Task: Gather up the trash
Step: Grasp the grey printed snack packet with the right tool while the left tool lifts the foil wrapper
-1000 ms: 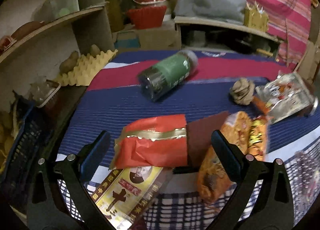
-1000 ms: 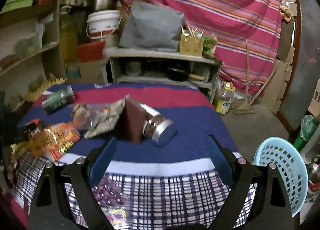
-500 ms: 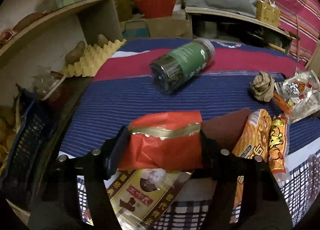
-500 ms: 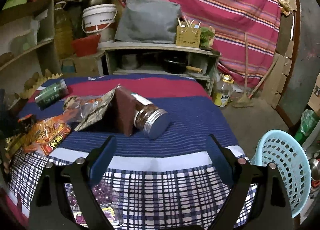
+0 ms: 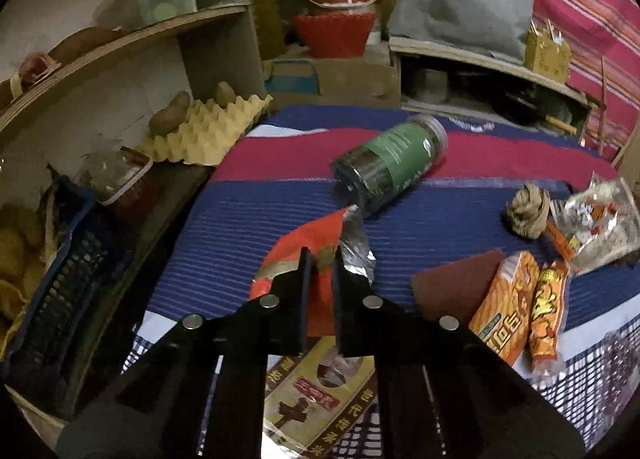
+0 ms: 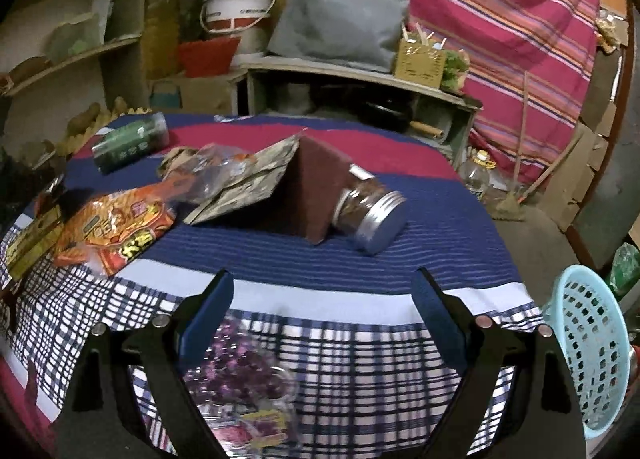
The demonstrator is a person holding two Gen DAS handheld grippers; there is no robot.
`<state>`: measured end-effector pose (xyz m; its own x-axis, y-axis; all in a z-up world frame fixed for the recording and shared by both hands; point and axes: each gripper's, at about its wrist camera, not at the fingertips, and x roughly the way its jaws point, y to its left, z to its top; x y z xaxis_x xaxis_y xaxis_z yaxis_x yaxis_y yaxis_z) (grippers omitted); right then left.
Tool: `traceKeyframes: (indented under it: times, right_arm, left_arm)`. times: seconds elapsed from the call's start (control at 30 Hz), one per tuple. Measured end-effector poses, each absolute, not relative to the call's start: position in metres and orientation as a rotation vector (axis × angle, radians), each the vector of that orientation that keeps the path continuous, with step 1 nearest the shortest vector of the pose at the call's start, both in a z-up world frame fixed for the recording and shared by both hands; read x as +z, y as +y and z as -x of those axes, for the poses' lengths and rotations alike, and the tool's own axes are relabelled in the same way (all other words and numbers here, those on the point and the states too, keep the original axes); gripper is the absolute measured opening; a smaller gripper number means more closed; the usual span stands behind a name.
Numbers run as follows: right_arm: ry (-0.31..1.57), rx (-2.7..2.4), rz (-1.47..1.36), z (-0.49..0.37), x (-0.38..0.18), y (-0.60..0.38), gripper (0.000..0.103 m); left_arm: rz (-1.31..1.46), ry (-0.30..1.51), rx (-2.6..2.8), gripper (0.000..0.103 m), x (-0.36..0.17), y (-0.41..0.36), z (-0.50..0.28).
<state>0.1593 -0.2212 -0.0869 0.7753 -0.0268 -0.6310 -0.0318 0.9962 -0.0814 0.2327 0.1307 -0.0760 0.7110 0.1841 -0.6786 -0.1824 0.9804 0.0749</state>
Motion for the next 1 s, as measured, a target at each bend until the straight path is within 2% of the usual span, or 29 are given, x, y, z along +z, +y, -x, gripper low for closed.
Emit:
traceKeyframes:
  times: [0.13,0.43,0.47,0.53,0.67,0.77,0.83,0.9,1.0]
  right_arm:
    - [0.684,0.011,0.084,-0.165,-0.086,-0.215,0.089]
    - [0.668,0.011,0.016,-0.204,-0.069,-0.204,0.086]
    - [0.669,0.013,0.011,-0.211,-0.068,-0.203,0.083]
    - [0.69,0.014,0.003,-0.22,-0.071,-0.204,0.07]
    - [0.728,0.041,-0.014,-0.236,-0.083,-0.205,0.062]
    - [0.746,0.08,-0.015,-0.243,-0.091,-0.203,0.045]
    - [0.76,0.114,-0.045,-0.245,-0.096,-0.205,0.028]
    - [0.752,0.135,-0.053,-0.243,-0.096,-0.207,0.017]
    - [0.713,0.139,-0.055,-0.236,-0.089,-0.214,0.008]
  left_arm:
    - [0.028,0.71,0.218,0.002,-0.063,0.137,-0.229]
    - [-0.009,0.649,0.205,0.001,-0.047,0.122,-0.225]
    - [-0.015,0.646,0.205,0.001,-0.046,0.12,-0.224]
    - [-0.036,0.643,0.204,0.001,-0.047,0.116,-0.225]
    - [-0.049,0.673,0.201,0.001,-0.058,0.114,-0.234]
    - [-0.034,0.693,0.2,0.001,-0.063,0.116,-0.239]
    - [-0.043,0.692,0.204,0.001,-0.063,0.116,-0.239]
    - [-0.053,0.683,0.212,0.001,-0.061,0.115,-0.237]
    - [-0.047,0.661,0.222,0.001,-0.053,0.115,-0.232]
